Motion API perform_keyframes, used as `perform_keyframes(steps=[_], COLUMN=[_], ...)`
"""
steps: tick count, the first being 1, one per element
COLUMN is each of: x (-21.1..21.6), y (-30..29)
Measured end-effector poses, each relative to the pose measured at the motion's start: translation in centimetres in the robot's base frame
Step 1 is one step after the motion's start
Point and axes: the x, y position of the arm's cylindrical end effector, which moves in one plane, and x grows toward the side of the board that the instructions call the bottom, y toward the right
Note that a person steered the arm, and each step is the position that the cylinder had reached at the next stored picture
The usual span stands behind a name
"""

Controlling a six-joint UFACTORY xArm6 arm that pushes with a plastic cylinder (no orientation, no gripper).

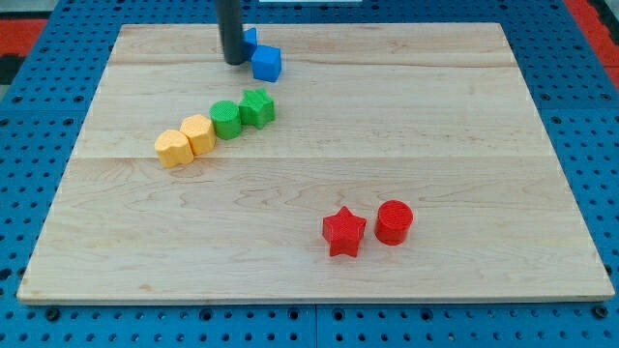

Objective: Place the blue cube vertically at the top side of the red circle

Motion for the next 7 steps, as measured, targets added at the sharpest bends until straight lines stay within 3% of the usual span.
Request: perform_keyframes(steps=[1,2,4,7], x=[-1.5,-5.6,-0.8,2.5], y=[-2.9,-0.9,1.5,10.0])
